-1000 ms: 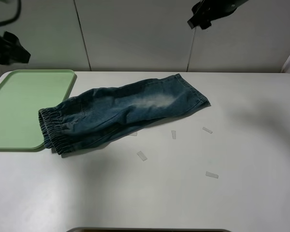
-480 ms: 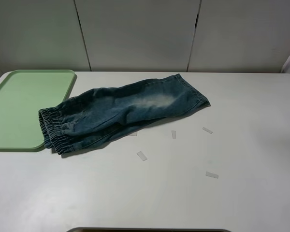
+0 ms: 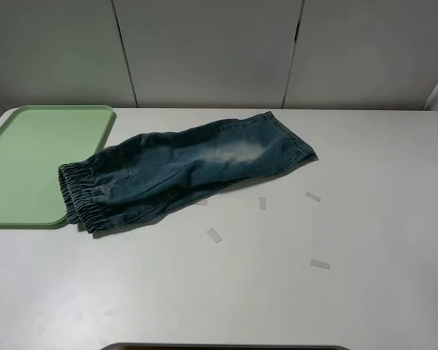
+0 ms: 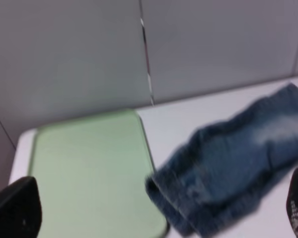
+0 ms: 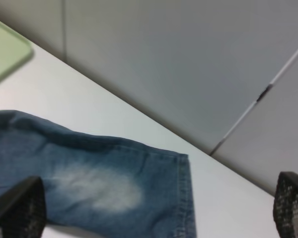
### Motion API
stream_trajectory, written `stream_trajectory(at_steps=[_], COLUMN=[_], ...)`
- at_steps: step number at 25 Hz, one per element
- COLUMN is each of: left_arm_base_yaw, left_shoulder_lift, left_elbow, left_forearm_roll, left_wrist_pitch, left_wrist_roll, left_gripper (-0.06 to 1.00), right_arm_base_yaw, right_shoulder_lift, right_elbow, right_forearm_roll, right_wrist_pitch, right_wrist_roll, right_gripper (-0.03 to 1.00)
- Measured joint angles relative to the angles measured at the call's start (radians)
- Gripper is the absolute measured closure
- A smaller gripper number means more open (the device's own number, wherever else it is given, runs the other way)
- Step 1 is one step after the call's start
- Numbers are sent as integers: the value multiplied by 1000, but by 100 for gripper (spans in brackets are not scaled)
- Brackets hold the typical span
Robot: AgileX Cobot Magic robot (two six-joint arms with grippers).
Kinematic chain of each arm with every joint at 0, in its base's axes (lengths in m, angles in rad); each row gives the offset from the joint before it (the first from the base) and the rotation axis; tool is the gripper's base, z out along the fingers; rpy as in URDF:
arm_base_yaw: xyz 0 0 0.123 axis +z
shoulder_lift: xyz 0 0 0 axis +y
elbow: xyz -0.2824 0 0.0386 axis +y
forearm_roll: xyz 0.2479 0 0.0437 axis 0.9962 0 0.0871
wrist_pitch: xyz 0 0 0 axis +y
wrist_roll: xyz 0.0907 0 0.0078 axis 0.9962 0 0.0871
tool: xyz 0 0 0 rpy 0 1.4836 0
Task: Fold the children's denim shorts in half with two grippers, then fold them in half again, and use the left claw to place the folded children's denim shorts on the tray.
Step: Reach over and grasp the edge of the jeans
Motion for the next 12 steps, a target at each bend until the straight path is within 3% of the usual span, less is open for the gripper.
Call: stream_trajectory(at_steps=[6, 12], left_arm_base_yaw=[-66, -93], left_shoulder_lift=[-115, -180], left_elbow=[31, 203], left_forearm_roll=[-9, -47], left_wrist_pitch=[244, 243], left_wrist_roll=[-27, -27], left_gripper=[-4, -4], right_arm_base_yaw=[49, 69], right_shoulder_lift=[-34, -37], right_elbow=[0, 0], right_forearm_roll=[-2, 5], right_wrist_pitch=[47, 120], right_wrist_roll=[37, 46], right_gripper=[27, 27])
